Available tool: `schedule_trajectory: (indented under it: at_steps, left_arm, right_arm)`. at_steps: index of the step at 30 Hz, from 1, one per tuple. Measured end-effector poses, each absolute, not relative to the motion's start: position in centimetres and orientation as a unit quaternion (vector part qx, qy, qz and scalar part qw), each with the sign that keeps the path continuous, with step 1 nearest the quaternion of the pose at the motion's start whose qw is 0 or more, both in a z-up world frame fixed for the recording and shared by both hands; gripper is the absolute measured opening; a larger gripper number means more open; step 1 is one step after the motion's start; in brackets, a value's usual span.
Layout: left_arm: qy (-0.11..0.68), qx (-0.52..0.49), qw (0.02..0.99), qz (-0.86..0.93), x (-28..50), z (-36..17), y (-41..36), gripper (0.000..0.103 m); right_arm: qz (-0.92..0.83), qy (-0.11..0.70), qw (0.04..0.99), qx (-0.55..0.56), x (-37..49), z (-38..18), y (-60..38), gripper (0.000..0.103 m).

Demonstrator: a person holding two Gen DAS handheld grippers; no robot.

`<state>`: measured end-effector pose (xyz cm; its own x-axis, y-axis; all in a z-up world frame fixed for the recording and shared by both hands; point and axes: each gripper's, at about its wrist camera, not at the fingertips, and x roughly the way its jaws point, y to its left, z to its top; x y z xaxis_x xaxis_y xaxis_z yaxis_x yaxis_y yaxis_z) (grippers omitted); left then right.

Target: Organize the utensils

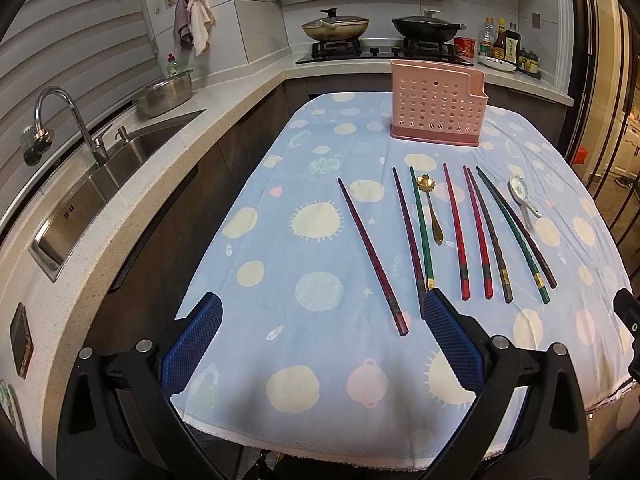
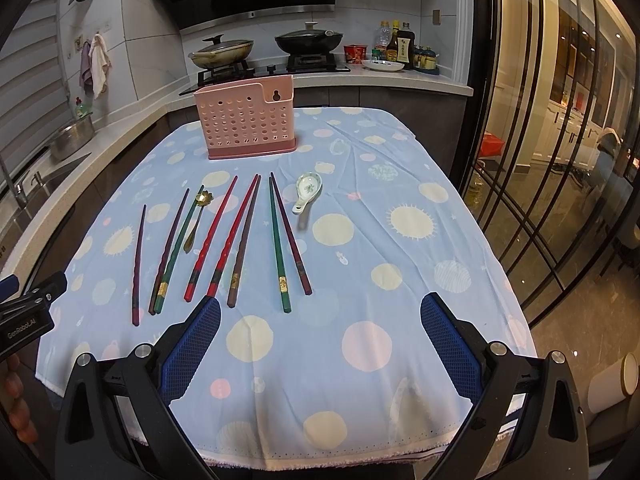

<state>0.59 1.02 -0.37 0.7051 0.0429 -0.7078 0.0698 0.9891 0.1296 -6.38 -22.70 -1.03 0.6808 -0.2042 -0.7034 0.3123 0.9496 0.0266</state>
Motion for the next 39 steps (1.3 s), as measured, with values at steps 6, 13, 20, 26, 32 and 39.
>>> schedule_trajectory:
  at_steps: [6, 13, 20, 26, 32, 39]
  left_arm:
    - [0.383, 0.075, 0.921, -0.006, 0.59, -0.26, 0.98, 0.096]
    - [0.381, 0.078, 0.921, -0.005, 0.63, -0.11, 1.01, 0.096]
    - [0.377, 0.083, 0.923, -0.003, 0.56, 0.16, 0.75, 0.096]
    - [0.377, 0.082, 0.922, -0.003, 0.54, 0.15, 0.75, 0.096]
    - [0.378, 0.083, 0.922, -0.004, 0.60, 0.10, 0.70, 0.096]
    - [0.377, 0.083, 0.922, -0.006, 0.63, -0.07, 0.48, 0.096]
  right_arm:
    - [-0.141, 0.373, 0.914, 0.073, -6.40, -0.98, -22.76, 0.096]
    - [-0.140, 0.372, 0.915, 0.075, -6.15, -0.86, -22.59, 0.096]
    - [-0.140, 0.372, 0.915, 0.076, -6.09, -0.79, -22.59, 0.096]
    - [-0.140, 0.372, 0.914, 0.076, -6.06, -0.76, -22.60, 0.096]
    - [-0.140, 0.372, 0.915, 0.077, -6.07, -0.74, -22.59, 0.096]
    - [-0.140, 0.372, 0.914, 0.077, -6.07, -0.72, -22.60, 0.096]
